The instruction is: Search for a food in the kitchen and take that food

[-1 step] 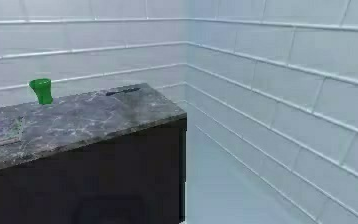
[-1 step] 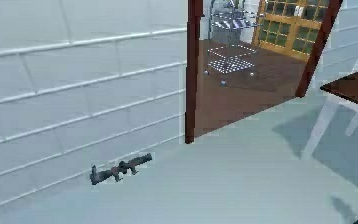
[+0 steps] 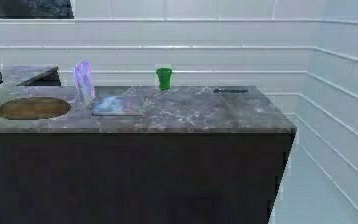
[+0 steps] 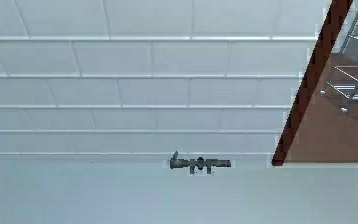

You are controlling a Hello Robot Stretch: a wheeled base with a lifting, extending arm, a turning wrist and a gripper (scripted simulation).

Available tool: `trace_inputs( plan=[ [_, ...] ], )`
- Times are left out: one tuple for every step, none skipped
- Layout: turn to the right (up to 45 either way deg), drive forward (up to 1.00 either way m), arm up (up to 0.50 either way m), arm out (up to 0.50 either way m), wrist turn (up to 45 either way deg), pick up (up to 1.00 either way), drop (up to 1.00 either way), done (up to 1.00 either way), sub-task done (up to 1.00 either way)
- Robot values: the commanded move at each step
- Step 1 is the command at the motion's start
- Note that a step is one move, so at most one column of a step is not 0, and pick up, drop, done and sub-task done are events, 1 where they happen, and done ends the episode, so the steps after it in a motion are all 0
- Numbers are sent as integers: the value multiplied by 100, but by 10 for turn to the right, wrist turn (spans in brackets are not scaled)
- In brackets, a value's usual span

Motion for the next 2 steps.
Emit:
trace_inputs(
  plan=[
    [0,45,0,0,0,0,0,0,0],
    [-450,0,0,0,0,0,0,0,0]
  ],
)
